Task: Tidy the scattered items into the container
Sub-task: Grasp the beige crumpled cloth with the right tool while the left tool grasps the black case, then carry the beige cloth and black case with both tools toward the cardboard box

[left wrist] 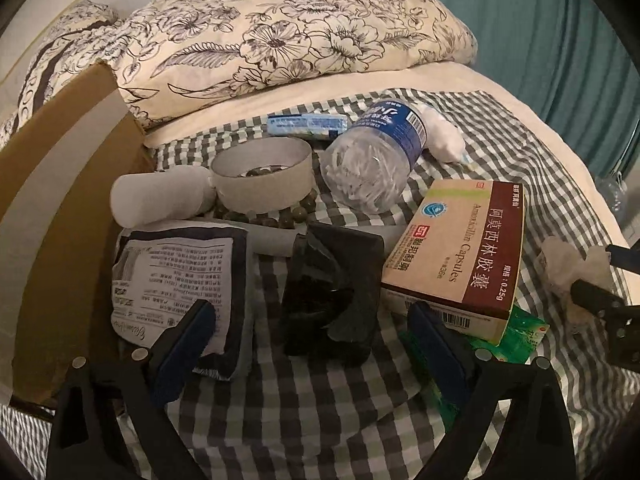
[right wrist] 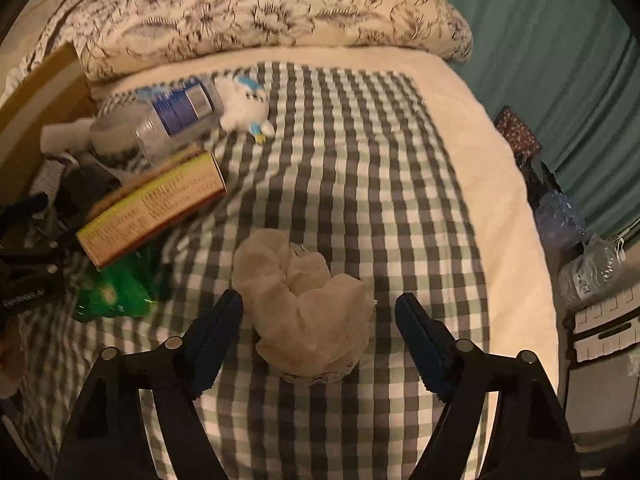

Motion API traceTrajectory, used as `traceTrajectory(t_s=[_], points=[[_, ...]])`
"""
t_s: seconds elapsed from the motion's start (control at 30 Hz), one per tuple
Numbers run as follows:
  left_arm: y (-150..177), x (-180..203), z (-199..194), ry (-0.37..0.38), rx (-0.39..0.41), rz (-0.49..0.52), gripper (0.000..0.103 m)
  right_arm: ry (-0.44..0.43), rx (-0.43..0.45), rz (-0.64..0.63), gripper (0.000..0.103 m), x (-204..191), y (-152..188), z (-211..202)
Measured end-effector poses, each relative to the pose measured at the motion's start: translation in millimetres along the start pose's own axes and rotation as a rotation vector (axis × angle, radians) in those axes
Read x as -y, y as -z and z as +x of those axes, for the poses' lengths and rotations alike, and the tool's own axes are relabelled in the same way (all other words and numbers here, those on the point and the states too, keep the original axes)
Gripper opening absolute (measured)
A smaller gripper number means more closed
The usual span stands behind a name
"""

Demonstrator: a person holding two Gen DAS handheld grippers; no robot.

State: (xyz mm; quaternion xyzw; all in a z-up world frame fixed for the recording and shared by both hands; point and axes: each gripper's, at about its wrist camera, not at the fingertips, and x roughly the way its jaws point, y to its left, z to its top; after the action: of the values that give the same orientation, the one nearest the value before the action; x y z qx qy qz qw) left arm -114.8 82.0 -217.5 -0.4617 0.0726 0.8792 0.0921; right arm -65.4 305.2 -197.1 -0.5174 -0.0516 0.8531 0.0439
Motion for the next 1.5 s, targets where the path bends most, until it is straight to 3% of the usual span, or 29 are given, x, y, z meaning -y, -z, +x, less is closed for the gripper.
traceTrajectory(t_s=[0.2,0.27,0.33,0.47,0.53,0.7,0.87,0.97,1.13,1.5], points=[[-2,3,11,0.010,-0.016,0.002,0.098,0.023,-0.030,-0.053,0.079,-9,0,15],[-3,3,13,0.005,-0.009,0.002,0.092,0.027,-0.037,-0.060,0.079,-10,0,19],[-4,1,15,-0.010,-0.007,-0.001,0.073,0.030,-0.041,-0.054,0.079,-9,-2,22],[-4,-1,16,0.009,0.000,-0.003,0.060,0.026,-0.054,-0.037,0.079,-7,-2,27],[-4,0,12,0.024,0.011,0.002,0.047,0.025,-0.061,-0.034,0.079,-7,-2,29],[-5,-6,2,0.054,0.025,-0.027,0.047,0.012,-0.078,-0.023,0.075,-5,-4,31],[-4,-15,-12,0.085,0.046,-0.062,0.047,0.009,-0.101,-0.036,0.035,-6,-7,28],[-5,-14,-21,0.089,0.062,-0.056,0.046,0.015,-0.107,-0.053,0.021,-10,-8,26],[-6,-10,-38,0.095,0.092,-0.044,0.046,0.009,-0.062,-0.016,0.015,-3,-13,9],[-11,-14,-84,0.049,0.162,-0.041,0.047,-0.006,0.044,0.038,0.014,-2,-14,-44]])
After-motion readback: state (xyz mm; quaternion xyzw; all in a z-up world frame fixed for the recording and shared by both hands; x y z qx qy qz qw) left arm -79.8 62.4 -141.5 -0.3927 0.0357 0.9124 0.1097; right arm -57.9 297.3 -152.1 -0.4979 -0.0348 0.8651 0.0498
